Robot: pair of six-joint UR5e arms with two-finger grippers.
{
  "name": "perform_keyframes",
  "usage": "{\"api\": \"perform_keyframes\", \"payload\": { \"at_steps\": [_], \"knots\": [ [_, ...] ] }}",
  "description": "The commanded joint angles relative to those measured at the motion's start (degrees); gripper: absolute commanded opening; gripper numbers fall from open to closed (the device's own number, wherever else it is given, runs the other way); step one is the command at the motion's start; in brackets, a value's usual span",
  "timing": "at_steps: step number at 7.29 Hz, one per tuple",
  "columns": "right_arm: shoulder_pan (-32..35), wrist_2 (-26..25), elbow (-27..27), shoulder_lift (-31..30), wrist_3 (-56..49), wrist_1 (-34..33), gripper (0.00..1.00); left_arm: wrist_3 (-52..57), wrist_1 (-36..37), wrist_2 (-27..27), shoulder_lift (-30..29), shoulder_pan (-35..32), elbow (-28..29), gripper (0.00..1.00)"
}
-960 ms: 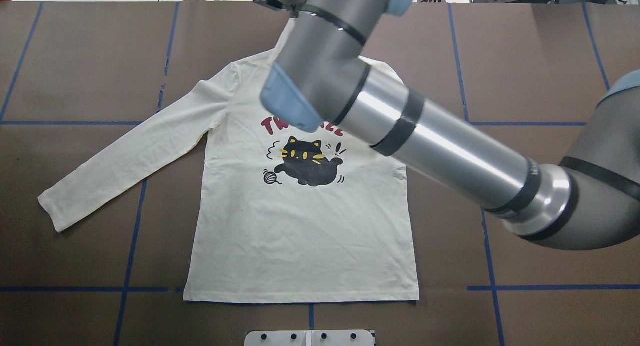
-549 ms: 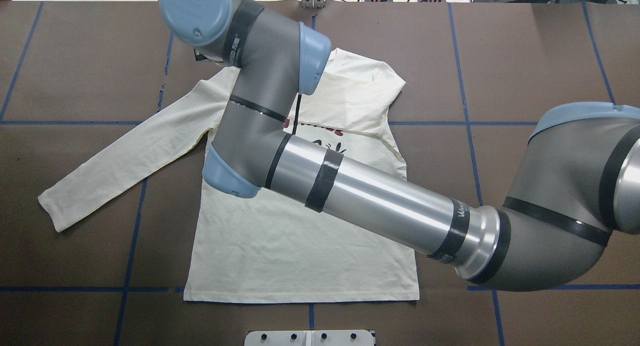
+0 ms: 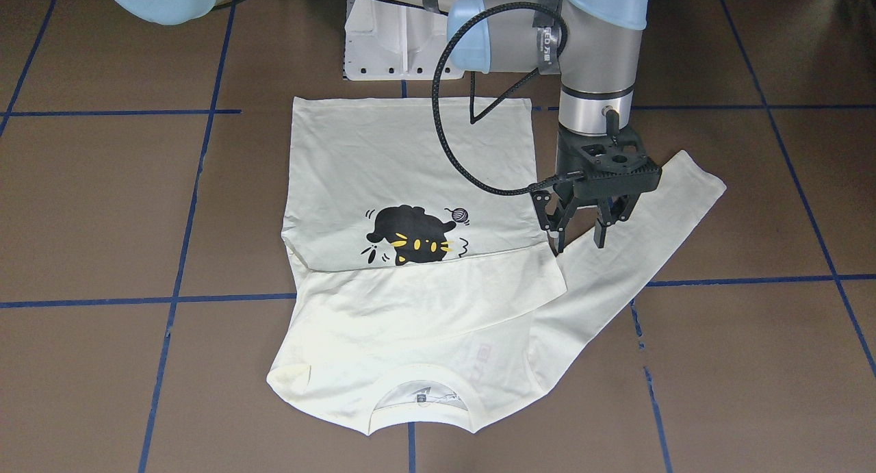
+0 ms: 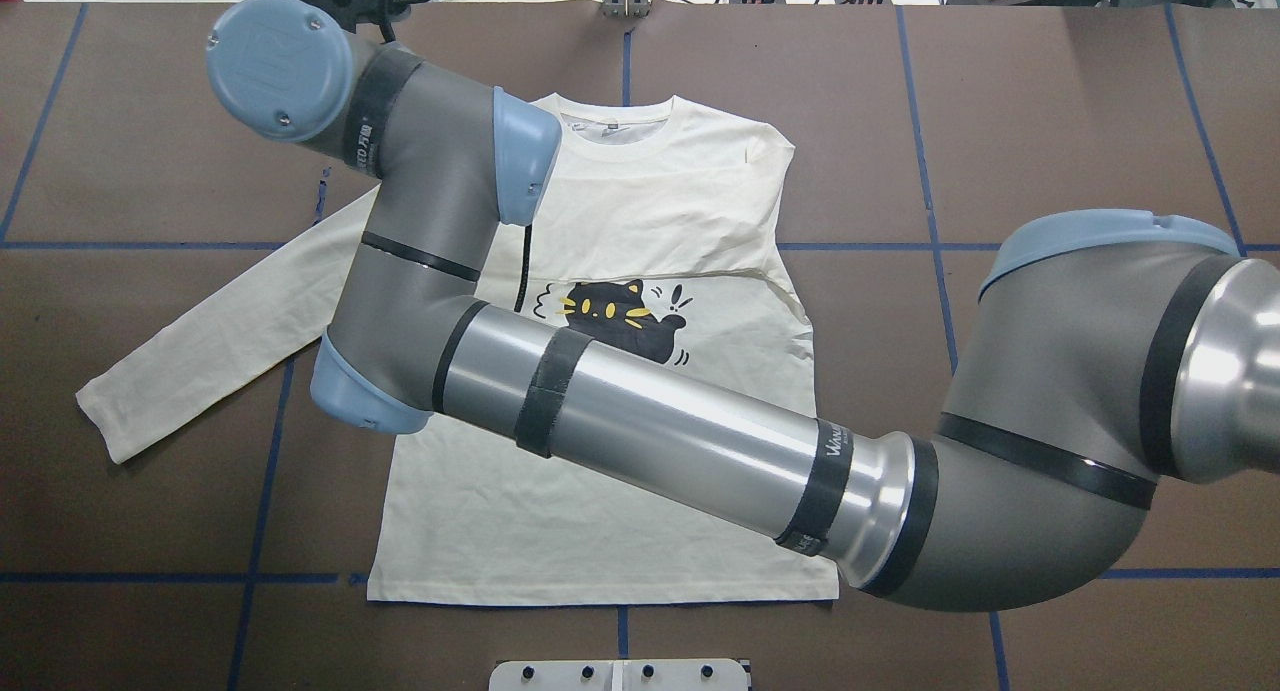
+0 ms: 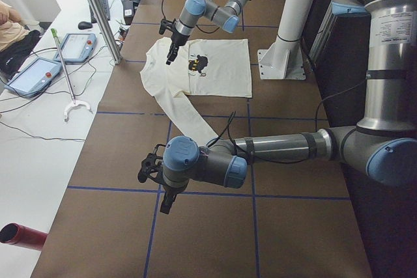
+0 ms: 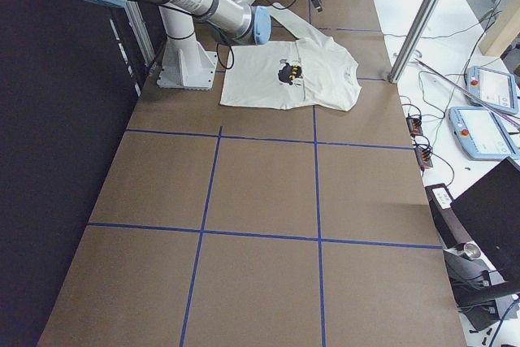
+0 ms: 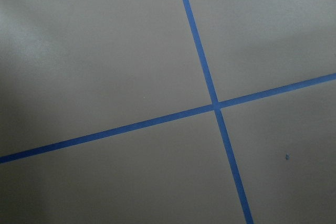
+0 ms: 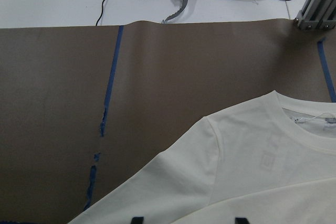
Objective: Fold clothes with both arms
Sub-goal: 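Lift the sleeve with the right gripper and carry it across the shirt body, then lay the sleeve on the far side, open the right gripper and withdraw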
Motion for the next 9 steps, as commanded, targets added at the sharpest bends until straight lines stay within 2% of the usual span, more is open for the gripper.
{"api": "perform_keyframes", "payload": {
  "at_steps": [1,2,3,4,5,6,7,8,9],
  "knots": [
    [4.9,7.3,-0.3,0.6,0.7,-0.5,1.00,-6.0,-1.5,0.3,-2.7,0.0,-1.1,1.00],
    [9.3,14.6,-0.2,0.3,-0.3,-2.3,1.00,-9.1,-5.4,0.5,-5.9,0.1,-1.1,1.00],
    [13.5,19.2,0.4,-0.2,-4.4,-6.3,1.00,-10.0,-12.8,0.4,-7.1,0.1,-0.8,1.00],
    [17.9,25.4,4.5,-3.4,-9.7,-11.3,1.00,-12.9,-16.2,-0.1,-8.5,0.2,-1.1,1.00],
    [22.3,30.8,11.1,-9.6,-16.7,-13.5,1.00,-18.0,-17.5,-1.7,-8.0,1.2,-3.1,1.00],
    [26.8,35.1,15.3,-15.9,-23.9,-14.1,1.00,-20.1,-23.0,-2.0,-7.5,5.6,-5.1,1.00],
    [29.9,36.9,18.6,-21.8,-30.5,-14.1,1.00,-20.9,-26.5,-2.7,-4.4,11.4,-6.4,1.00],
    [33.3,39.0,23.0,-28.6,-36.6,-14.1,1.00,-24.8,-26.7,-1.6,-3.7,17.5,-8.0,1.00],
    [36.6,41.2,27.6,-35.3,-42.4,-14.1,1.00,-29.0,-27.1,2.9,0.6,22.8,-11.7,1.00]
  ]
}}
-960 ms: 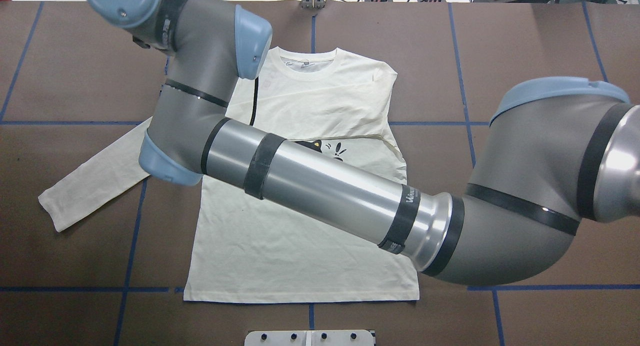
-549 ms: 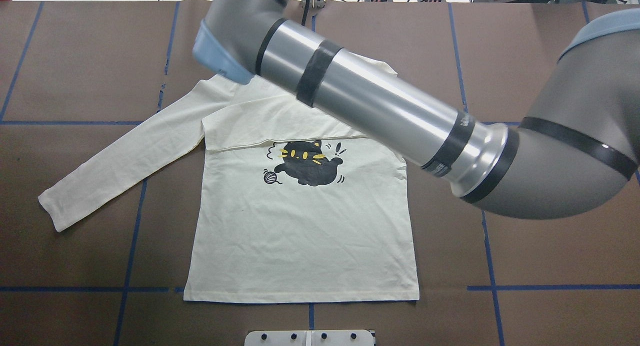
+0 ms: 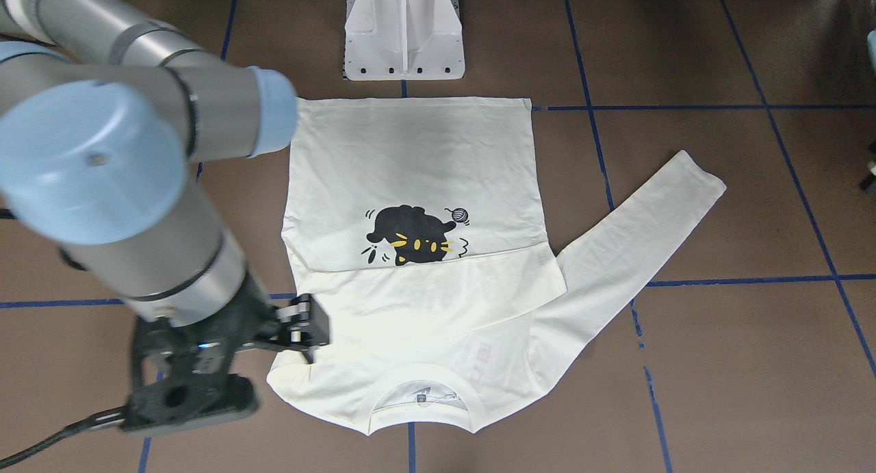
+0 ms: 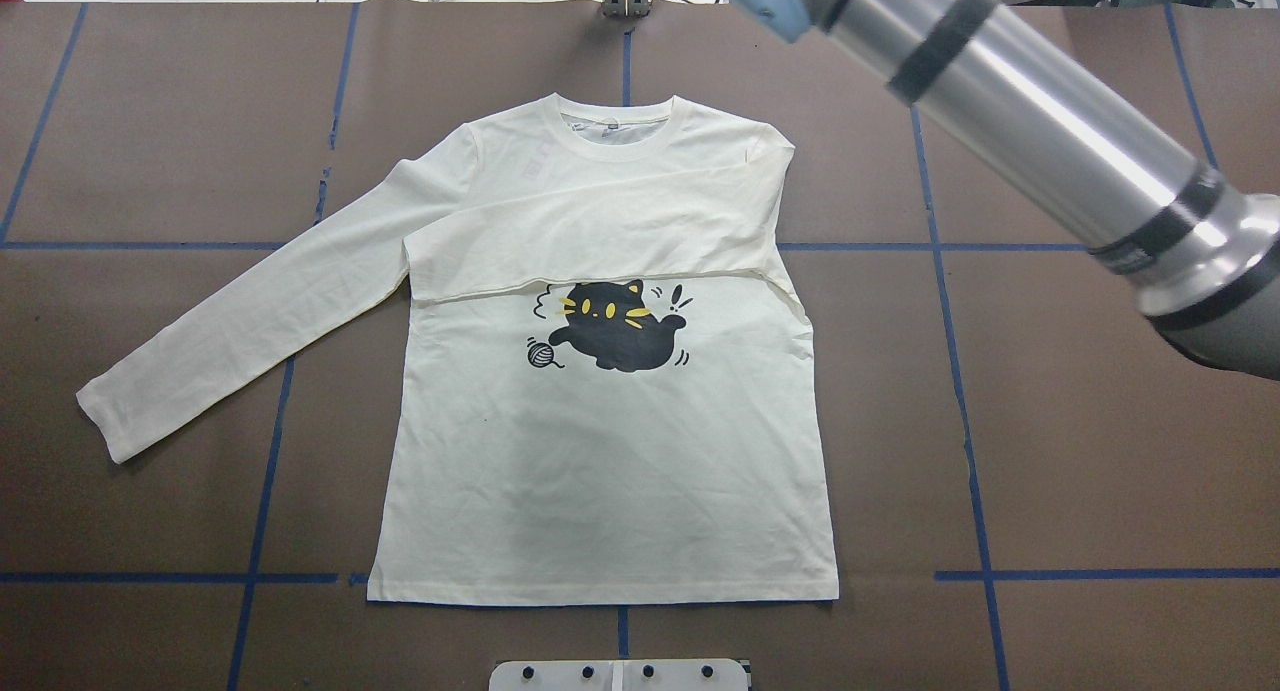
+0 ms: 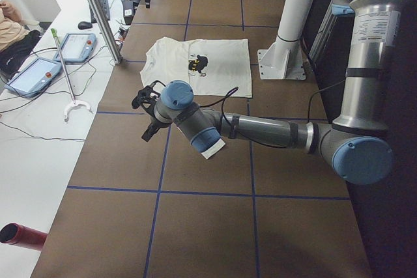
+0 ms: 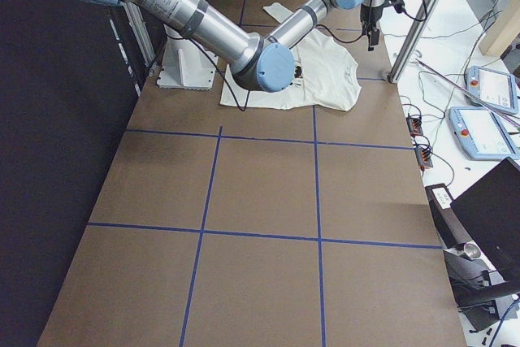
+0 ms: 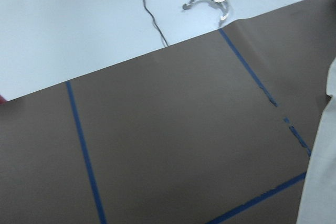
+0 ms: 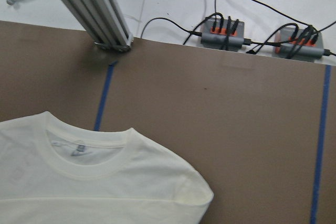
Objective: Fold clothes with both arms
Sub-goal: 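Lay the sleeve on the far side, open the right gripper and withdraw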
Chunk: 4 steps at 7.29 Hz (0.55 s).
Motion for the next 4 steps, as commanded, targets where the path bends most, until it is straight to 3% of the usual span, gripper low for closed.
{"api": "perform_keyframes", "payload": {
  "at_steps": [1,3,4],
  "knots": [
    [6.9,4.7,10.7,-15.3,-12.1,-0.1,1.00,-7.1,-1.2,11.6,7.8,13.7,-7.2,1.00],
    [9.1,5.7,20.6,-25.2,-14.3,-0.1,1.00,-8.3,-2.6,21.2,12.7,25.6,-8.1,1.00],
    [9.3,5.8,22.8,-27.2,-14.3,-0.1,1.00,-8.2,-4.0,23.4,15.0,31.0,-8.1,1.00]
  ]
}}
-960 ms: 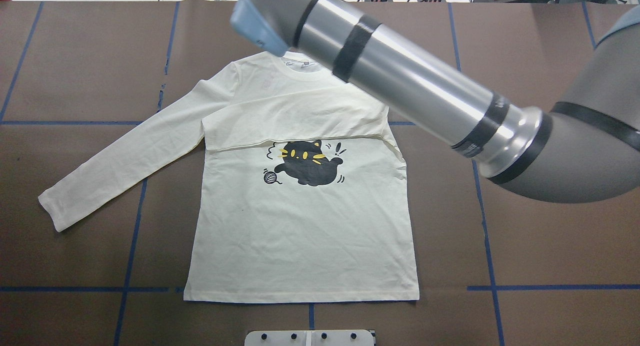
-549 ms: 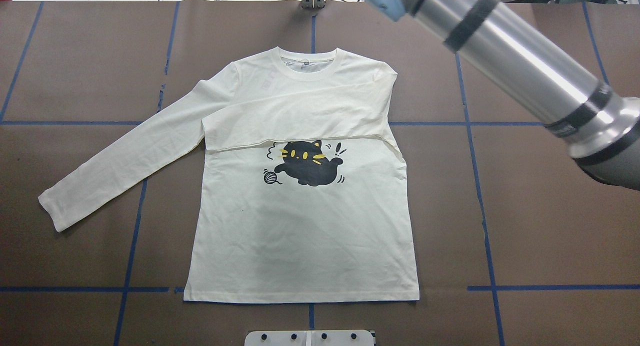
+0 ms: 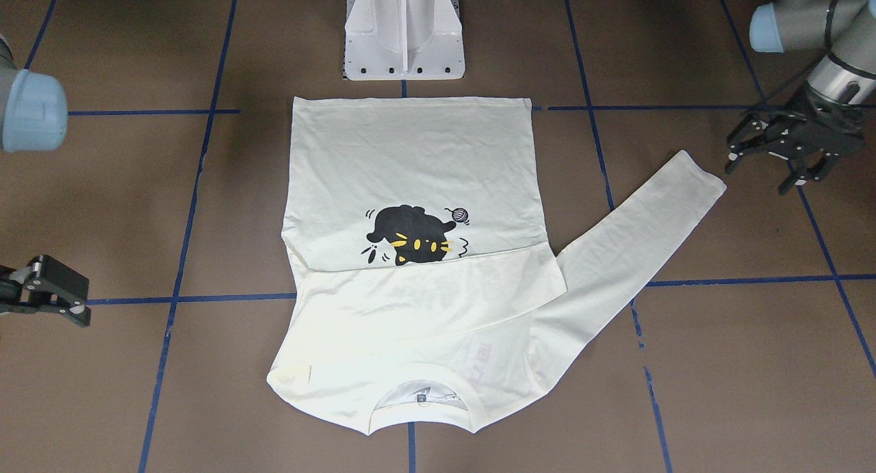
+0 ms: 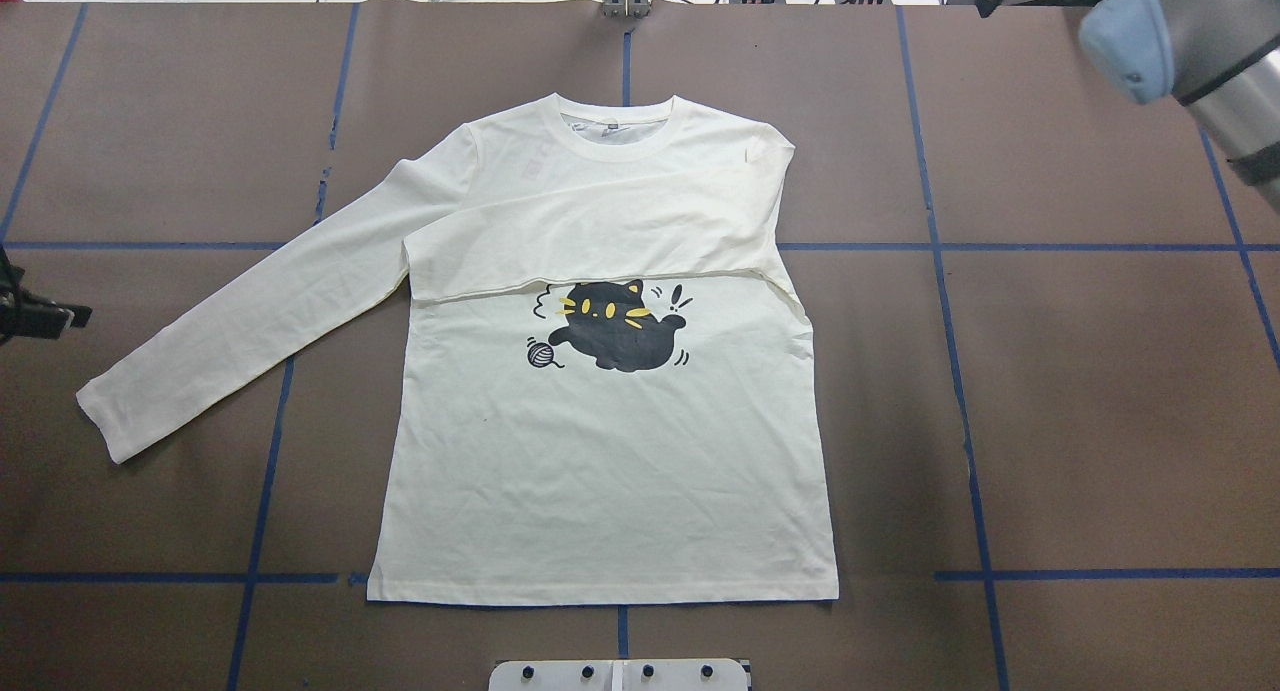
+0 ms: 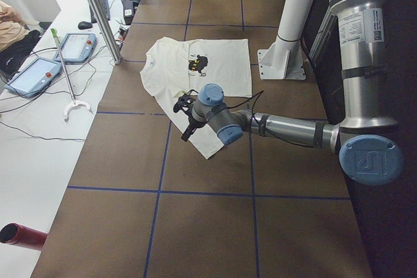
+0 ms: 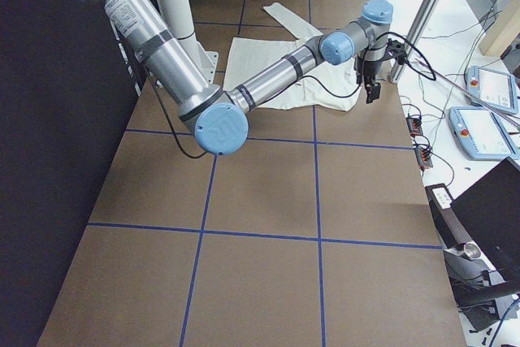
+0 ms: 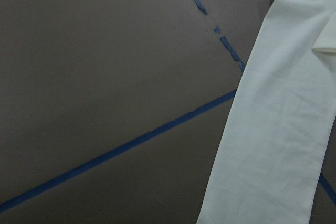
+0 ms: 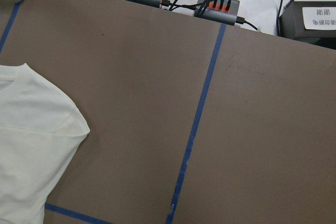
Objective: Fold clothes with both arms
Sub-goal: 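Grasp the cuff of the other sleeve with the left gripper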
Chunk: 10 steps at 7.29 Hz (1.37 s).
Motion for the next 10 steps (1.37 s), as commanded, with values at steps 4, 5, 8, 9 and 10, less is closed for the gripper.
{"api": "perform_keyframes", "payload": {
  "at_steps": [4,5,8,9,10],
  "knots": [
    [0.8,0.3,7.1,-7.2,-0.5,0.0,1.00,-1.8,-3.8,9.9,5.9,20.9,-0.2,1.00],
    [1.0,0.3,7.5,-7.5,-0.6,0.0,1.00,-1.7,-3.8,10.0,5.9,21.6,-0.2,0.99],
    [1.0,0.7,8.3,-7.6,-0.5,-0.3,1.00,-1.5,-3.9,11.9,6.2,21.5,0.2,0.77],
    [1.0,0.7,8.3,-7.6,-0.5,-0.4,1.00,-1.4,-3.9,12.1,6.3,21.4,0.5,0.75],
    [1.0,0.7,8.3,-7.4,-0.5,-0.4,1.00,-1.4,-3.9,12.1,6.6,21.3,0.5,0.57]
  ]
}}
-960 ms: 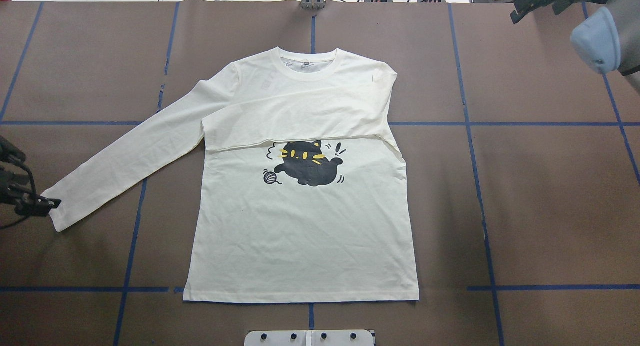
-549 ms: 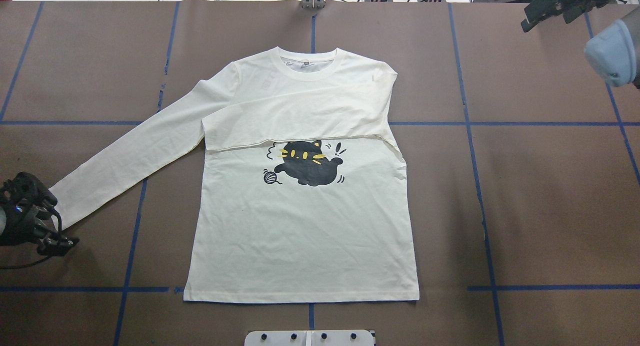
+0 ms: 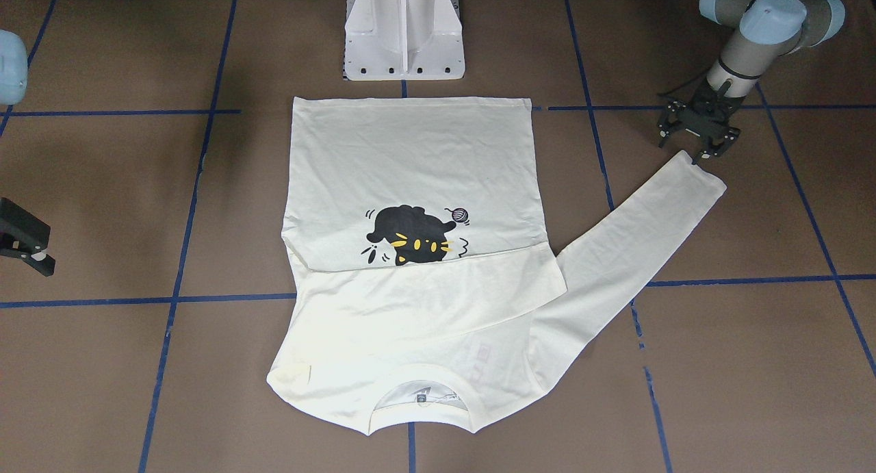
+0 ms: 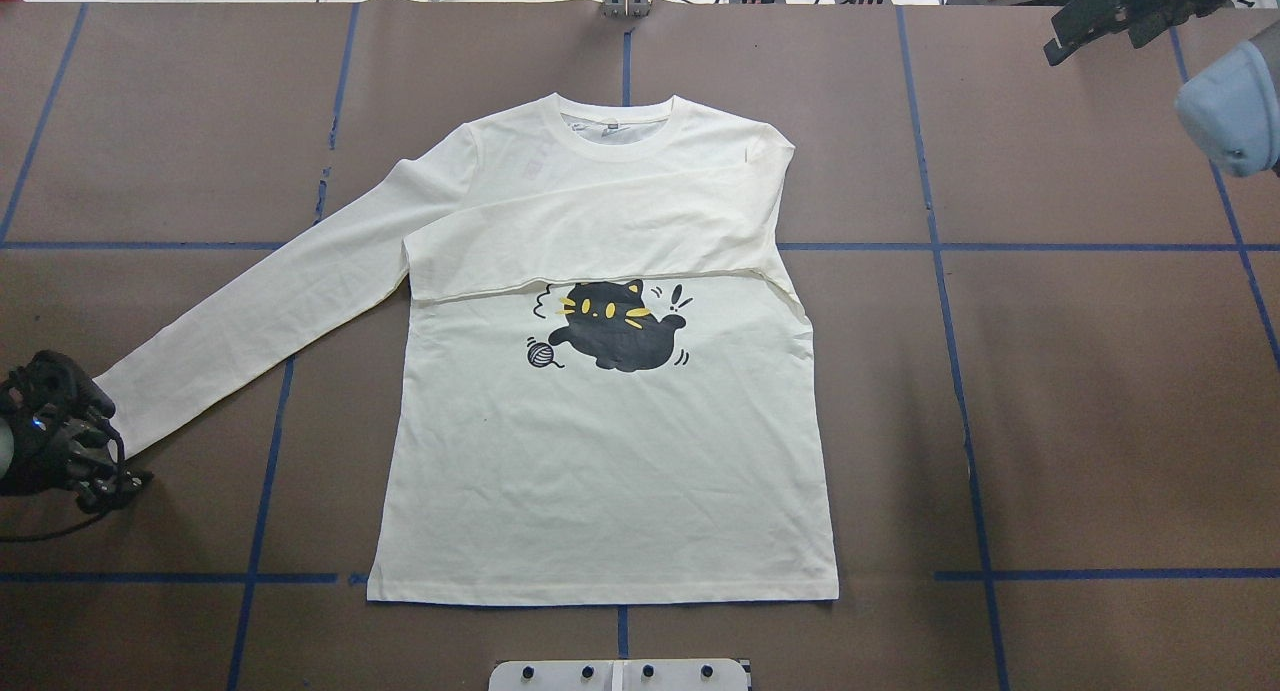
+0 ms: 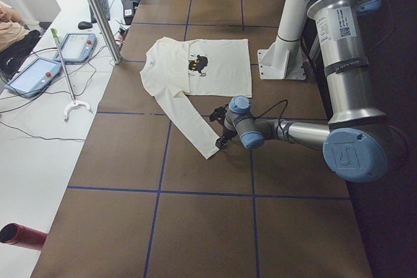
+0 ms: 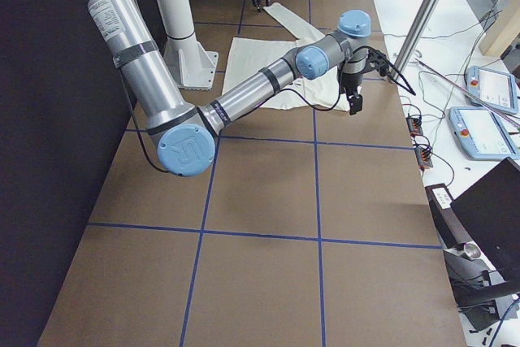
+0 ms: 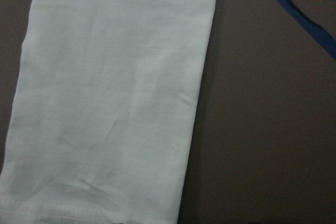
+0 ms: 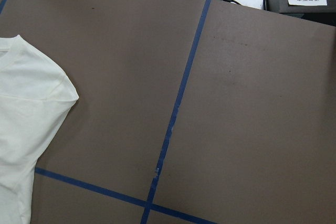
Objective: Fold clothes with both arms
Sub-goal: 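Grasp the cuff of the other sleeve with the left gripper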
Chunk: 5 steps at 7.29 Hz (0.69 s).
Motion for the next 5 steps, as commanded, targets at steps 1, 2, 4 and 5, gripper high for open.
{"api": "perform_keyframes", "payload": {
  "at_steps": [1,2,4,5],
  "knots": [
    [0.0,0.0,0.0,0.3,0.0,-0.1,1.00,0.1,0.0,0.2,0.3,-0.3,0.0,0.25],
    [0.0,-0.1,-0.1,0.5,0.0,-0.1,1.00,0.1,0.0,0.6,0.4,-0.6,-0.3,0.00],
    [0.0,-0.1,-0.1,0.8,0.1,-0.8,1.00,0.4,-0.2,8.8,0.1,-0.7,-1.5,0.00],
    [0.0,-0.1,-0.1,0.8,0.1,-0.8,1.00,0.5,-0.2,8.7,0.1,-0.9,-2.8,0.00]
  ]
}}
